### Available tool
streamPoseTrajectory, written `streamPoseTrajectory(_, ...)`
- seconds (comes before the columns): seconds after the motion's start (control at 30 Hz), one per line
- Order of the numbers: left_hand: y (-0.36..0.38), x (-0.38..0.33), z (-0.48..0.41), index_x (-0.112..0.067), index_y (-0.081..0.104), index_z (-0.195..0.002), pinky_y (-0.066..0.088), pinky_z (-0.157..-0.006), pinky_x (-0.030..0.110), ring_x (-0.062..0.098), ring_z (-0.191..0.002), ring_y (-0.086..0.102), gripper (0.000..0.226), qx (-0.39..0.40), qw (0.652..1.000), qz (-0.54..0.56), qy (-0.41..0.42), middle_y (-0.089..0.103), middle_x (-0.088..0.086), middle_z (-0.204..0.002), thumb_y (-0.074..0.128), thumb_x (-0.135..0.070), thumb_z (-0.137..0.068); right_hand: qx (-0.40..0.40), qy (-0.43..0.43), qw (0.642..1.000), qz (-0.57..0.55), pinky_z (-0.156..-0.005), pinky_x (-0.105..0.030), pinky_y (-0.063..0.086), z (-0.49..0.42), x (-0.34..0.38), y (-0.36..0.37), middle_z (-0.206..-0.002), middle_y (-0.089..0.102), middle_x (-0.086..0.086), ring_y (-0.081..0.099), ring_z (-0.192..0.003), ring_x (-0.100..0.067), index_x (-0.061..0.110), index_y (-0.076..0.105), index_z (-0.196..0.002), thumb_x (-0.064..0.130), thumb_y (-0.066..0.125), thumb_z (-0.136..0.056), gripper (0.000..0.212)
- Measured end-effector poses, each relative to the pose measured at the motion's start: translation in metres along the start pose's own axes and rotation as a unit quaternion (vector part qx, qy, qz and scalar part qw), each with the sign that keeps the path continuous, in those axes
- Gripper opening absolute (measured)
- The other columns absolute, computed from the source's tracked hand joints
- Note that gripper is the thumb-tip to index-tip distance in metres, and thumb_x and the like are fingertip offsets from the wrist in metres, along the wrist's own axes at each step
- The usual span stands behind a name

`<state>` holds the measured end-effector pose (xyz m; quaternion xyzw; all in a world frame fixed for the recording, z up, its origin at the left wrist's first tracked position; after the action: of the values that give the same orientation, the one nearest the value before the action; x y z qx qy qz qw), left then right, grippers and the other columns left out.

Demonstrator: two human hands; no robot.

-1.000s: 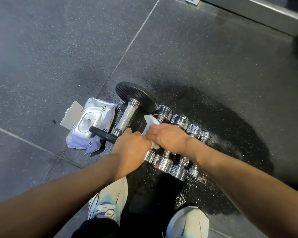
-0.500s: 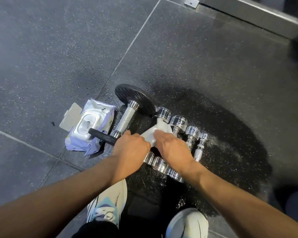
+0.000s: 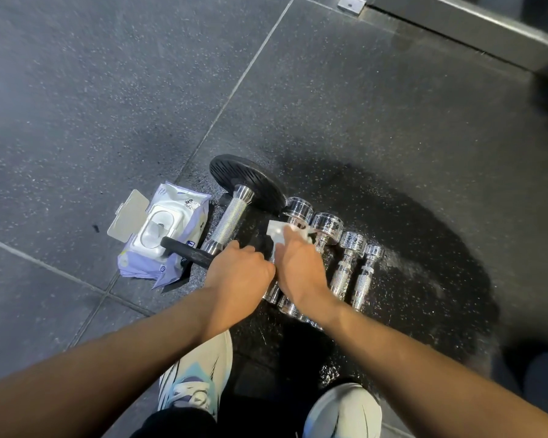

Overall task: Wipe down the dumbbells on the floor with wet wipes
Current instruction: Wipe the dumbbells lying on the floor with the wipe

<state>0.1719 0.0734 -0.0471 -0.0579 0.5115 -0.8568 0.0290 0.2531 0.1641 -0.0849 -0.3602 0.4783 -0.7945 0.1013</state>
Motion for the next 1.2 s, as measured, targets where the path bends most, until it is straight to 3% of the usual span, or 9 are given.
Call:
streamPoseTrajectory(0.1,-0.001,0.0,0.001,-0.024,0.064,-0.105,0.036,-0.083,0.038,0.021,-0.1,0.061,0.019,0.001,1.0,-0.008,0.002,0.068,-0.002,-0.103,0.069,-0.028,-0.087,0.029,-0.023,0.999,0.027,-0.056,-0.029,0.046,0.011,-0.002,0.008,-0.11,0.068,-0.015,0.068,-0.09,-0.026,0.006,0.055,-0.128,0.005,0.046,-0.103,0.027)
streamPoseTrajectory(0.23,-0.001,0.0,0.001,-0.022,0.062,-0.108,0.038,-0.086,0.038,0.021,-0.1,0.06,0.02,0.006,1.0,-0.019,0.006,0.068,0.0,-0.104,0.068,-0.028,-0.089,-0.012,-0.07,0.996,0.059,-0.039,-0.022,0.029,0.011,-0.014,-0.005,-0.073,0.063,-0.002,0.05,-0.051,-0.014,0.016,0.049,-0.122,0.005,0.045,-0.103,0.023)
streamPoseTrajectory(0.37,-0.001,-0.001,0.002,-0.019,0.063,-0.114,0.04,-0.09,0.039,0.022,-0.102,0.06,0.024,0.004,1.0,-0.026,0.008,0.068,0.002,-0.107,0.066,-0.028,-0.092,-0.042,-0.193,0.974,0.111,-0.041,-0.029,0.031,0.006,-0.018,-0.014,-0.107,0.062,-0.008,0.046,-0.052,-0.02,0.013,0.058,-0.107,-0.011,0.068,-0.083,0.035)
streamPoseTrajectory(0.57,-0.001,-0.001,0.003,-0.019,0.063,-0.114,0.039,-0.089,0.038,0.021,-0.102,0.06,0.024,-0.006,1.0,-0.027,0.012,0.068,0.002,-0.107,0.066,-0.028,-0.092,-0.047,-0.313,0.939,0.131,-0.049,-0.035,0.054,-0.007,-0.019,-0.017,-0.122,0.059,-0.011,0.059,-0.104,-0.028,0.009,0.062,-0.117,-0.009,0.074,-0.081,0.042)
streamPoseTrajectory(0.7,-0.001,-0.001,0.003,-0.018,0.065,-0.111,0.04,-0.091,0.038,0.02,-0.099,0.062,0.02,-0.014,0.999,-0.028,0.009,0.068,0.001,-0.104,0.066,-0.028,-0.093,-0.004,-0.389,0.91,0.145,-0.072,-0.031,0.06,-0.006,-0.016,-0.012,-0.135,0.058,-0.013,0.045,-0.14,-0.032,0.004,0.06,-0.129,-0.008,0.071,-0.086,0.046)
streamPoseTrajectory(0.8,0.0,-0.001,0.004,-0.018,0.064,-0.112,0.039,-0.091,0.038,0.021,-0.099,0.061,0.021,-0.015,1.0,-0.026,0.008,0.068,0.002,-0.105,0.065,-0.028,-0.094,0.002,-0.424,0.89,0.166,-0.072,-0.023,0.055,-0.011,-0.018,-0.013,-0.141,0.053,-0.014,0.029,-0.152,-0.032,0.003,0.057,-0.132,-0.006,0.064,-0.093,0.041)
streamPoseTrajectory(0.9,-0.001,-0.001,0.004,-0.019,0.063,-0.113,0.038,-0.089,0.038,0.021,-0.101,0.06,0.022,-0.012,1.0,-0.026,0.011,0.067,0.0,-0.107,0.066,-0.03,-0.093,0.024,-0.43,0.878,0.208,-0.088,-0.029,0.057,-0.021,-0.025,-0.014,-0.142,0.056,-0.016,0.032,-0.151,-0.033,0.0,0.059,-0.131,-0.005,0.059,-0.091,0.04)
streamPoseTrajectory(1.03,0.001,0.0,0.003,-0.021,0.063,-0.113,0.036,-0.084,0.037,0.021,-0.1,0.06,0.024,-0.01,1.0,-0.024,0.011,0.067,0.0,-0.105,0.066,-0.031,-0.091,0.023,-0.387,0.881,0.271,-0.117,-0.047,0.038,-0.028,-0.042,-0.011,-0.148,0.054,-0.019,0.039,-0.147,-0.035,-0.002,0.059,-0.138,-0.006,0.063,-0.082,0.056)
streamPoseTrajectory(1.2,0.003,0.0,0.002,-0.021,0.062,-0.112,0.036,-0.086,0.037,0.021,-0.1,0.06,0.024,-0.009,1.0,-0.018,0.012,0.066,0.0,-0.105,0.068,-0.031,-0.091,-0.021,-0.326,0.873,0.362,-0.109,-0.049,0.028,-0.017,-0.039,-0.017,-0.151,0.049,-0.014,0.034,-0.143,-0.038,0.008,0.057,-0.141,0.024,0.059,-0.094,0.05)
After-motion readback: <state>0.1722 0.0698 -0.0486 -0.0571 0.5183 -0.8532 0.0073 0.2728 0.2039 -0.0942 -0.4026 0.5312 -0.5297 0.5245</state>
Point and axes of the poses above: each hand's wrist, its own z-axis away from the middle knuckle, its own y-axis out of the palm, x = y × z, the point moved 2 cm from there along -z, towards the middle knuckle
